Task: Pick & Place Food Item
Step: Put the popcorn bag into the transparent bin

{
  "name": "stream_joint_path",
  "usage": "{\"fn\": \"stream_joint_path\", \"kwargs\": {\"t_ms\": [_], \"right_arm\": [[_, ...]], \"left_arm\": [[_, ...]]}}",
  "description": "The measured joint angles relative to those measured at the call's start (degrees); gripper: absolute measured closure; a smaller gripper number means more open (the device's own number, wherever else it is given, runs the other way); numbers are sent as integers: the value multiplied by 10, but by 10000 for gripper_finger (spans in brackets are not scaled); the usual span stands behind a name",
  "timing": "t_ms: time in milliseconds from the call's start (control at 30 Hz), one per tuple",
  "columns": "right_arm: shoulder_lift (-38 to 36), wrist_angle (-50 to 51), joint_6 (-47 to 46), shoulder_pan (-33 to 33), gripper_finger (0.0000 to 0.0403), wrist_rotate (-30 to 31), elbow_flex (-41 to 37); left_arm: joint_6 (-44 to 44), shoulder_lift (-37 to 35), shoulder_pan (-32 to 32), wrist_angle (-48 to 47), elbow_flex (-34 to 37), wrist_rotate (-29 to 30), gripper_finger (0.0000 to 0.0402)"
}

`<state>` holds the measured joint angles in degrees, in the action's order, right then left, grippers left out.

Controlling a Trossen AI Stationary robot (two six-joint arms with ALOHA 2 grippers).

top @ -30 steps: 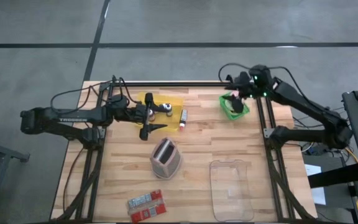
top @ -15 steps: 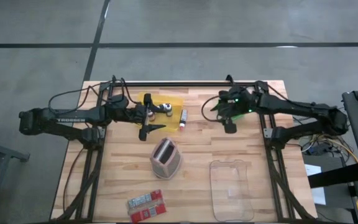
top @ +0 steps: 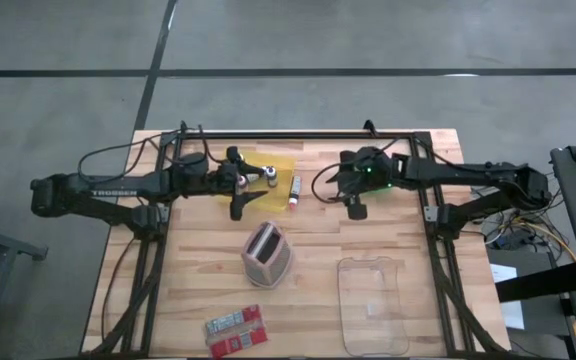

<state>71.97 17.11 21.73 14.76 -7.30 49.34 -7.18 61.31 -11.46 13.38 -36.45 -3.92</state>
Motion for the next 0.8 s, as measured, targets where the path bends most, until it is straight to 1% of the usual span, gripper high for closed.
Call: {"fn": "stream_joint_path", "kwargs": {"t_ms": [133, 300, 367, 533, 633, 767, 800], "right_arm": [[-2, 0, -36, -31, 177, 0, 0], [-2, -11, -61, -87, 177, 1, 0], [-2, -15, -66, -112, 177, 25, 0], [-2, -10, -72, -166, 177, 133, 0], [-2, -8, -82, -187, 177, 150, 0], [-4, -5, -111, -211, 177, 153, 0], [-5, -3, -113, -217, 177, 163, 0]], "left_arm": [[3, -10, 2, -53, 0, 1, 124], [35, -22, 5, -120, 0, 1, 124], [50, -24, 8, -140, 0, 1, 124], [73, -25, 19, -166, 0, 3, 124], [91, -25, 19, -187, 0, 5, 124], [121, -24, 21, -244, 1, 6, 124], [131, -24, 22, -258, 1, 6, 124]]}}
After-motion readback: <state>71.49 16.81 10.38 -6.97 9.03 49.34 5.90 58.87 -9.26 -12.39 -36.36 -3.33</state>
